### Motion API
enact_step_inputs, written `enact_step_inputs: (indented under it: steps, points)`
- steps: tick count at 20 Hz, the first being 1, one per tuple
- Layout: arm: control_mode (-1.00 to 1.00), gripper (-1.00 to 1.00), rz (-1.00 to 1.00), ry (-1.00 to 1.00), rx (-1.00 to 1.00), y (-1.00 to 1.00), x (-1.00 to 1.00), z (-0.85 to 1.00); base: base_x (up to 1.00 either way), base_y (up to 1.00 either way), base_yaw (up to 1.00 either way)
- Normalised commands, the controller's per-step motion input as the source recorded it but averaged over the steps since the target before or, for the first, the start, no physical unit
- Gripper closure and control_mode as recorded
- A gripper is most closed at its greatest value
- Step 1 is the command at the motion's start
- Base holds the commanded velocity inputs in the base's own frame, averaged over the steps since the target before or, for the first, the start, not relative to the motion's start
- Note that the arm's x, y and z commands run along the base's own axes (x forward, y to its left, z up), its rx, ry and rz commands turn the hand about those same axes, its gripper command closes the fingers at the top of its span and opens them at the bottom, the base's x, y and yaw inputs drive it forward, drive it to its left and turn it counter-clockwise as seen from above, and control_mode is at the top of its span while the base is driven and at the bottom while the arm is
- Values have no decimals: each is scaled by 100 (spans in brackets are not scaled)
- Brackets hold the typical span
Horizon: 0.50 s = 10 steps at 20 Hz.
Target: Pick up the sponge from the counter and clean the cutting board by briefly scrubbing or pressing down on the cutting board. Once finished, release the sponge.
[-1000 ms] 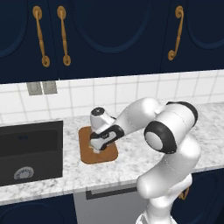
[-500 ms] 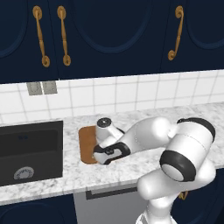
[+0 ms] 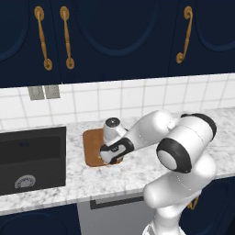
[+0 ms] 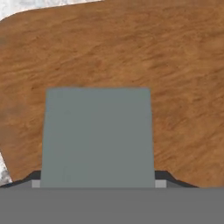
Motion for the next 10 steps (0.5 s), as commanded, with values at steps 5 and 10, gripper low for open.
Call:
enact_step_inputs:
  steps: [5, 10]
  points:
    - [-100, 100, 0, 0, 0, -9, 1, 2, 0, 0, 0]
    - [-100, 100, 0, -3, 0, -8, 21, 4, 0, 0, 0]
